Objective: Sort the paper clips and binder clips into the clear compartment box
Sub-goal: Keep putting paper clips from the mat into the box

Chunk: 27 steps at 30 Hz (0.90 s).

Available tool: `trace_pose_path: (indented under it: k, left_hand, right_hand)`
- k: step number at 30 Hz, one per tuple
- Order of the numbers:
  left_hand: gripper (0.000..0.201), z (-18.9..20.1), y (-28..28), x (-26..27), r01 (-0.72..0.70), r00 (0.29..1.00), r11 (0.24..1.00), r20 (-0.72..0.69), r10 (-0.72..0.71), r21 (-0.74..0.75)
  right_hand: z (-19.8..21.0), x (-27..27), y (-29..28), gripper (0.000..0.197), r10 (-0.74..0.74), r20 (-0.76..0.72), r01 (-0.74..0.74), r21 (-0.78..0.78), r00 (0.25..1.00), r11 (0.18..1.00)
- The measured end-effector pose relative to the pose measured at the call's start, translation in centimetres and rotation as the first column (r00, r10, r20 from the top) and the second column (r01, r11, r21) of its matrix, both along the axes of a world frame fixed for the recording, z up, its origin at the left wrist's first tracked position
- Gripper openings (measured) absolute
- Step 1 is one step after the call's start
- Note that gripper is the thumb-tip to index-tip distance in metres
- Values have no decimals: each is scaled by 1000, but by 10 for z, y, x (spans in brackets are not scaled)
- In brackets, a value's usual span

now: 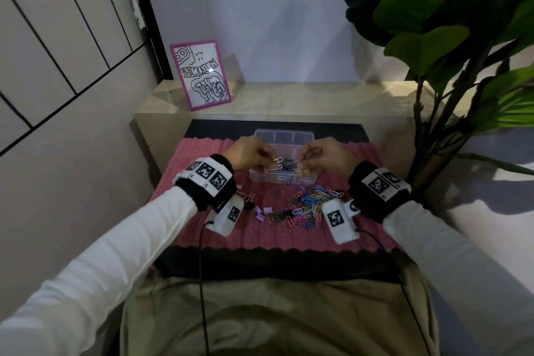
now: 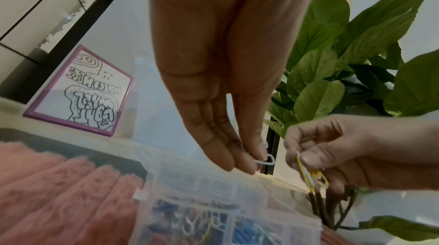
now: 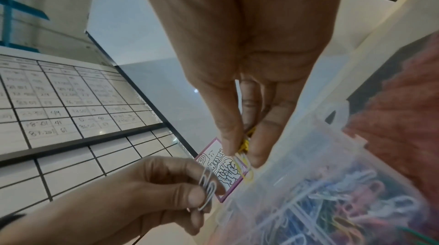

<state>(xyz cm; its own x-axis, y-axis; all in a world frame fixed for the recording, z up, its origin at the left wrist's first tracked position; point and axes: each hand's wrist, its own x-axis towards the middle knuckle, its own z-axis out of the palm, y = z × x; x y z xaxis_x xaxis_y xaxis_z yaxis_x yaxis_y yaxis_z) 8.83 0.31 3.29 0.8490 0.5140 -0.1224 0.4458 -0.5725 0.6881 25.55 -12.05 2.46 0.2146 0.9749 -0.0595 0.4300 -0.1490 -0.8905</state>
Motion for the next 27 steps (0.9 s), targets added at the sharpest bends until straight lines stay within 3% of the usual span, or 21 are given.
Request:
trace_pose_path:
  k: [6,11,15,18,21,27]
  left_hand:
    - [23,10,12,11,-7,997,989,-79,19,150]
    - [26,8,2,4,-29,998,958,-43,43,286]
    - [24,-1,-8,-7,13,1000,961,-17,-8,275]
    - [23,-9,-18,-6,160,983,960,-130,-132,229]
    - [22,-20,-28,2,262,942,935,-273,-194,240]
    - [44,-44,-47,18,292,908,904,-388,-159,312]
  right_hand:
    - [8,-7,25,10,-199,187,186,86,962,979]
    - [-3,-6,30,15,-138,378,163,-35,916,986]
    - [-6,-5,14,16,-145,465,129,67,874,989]
    - [-5,-6,-1,16,-78,504,36,92,860,995]
    - [-3,-11,-8,17,76,537,-82,-12,840,997]
    - [-20,-28,-5,16,327,713,-182,-275,620,944]
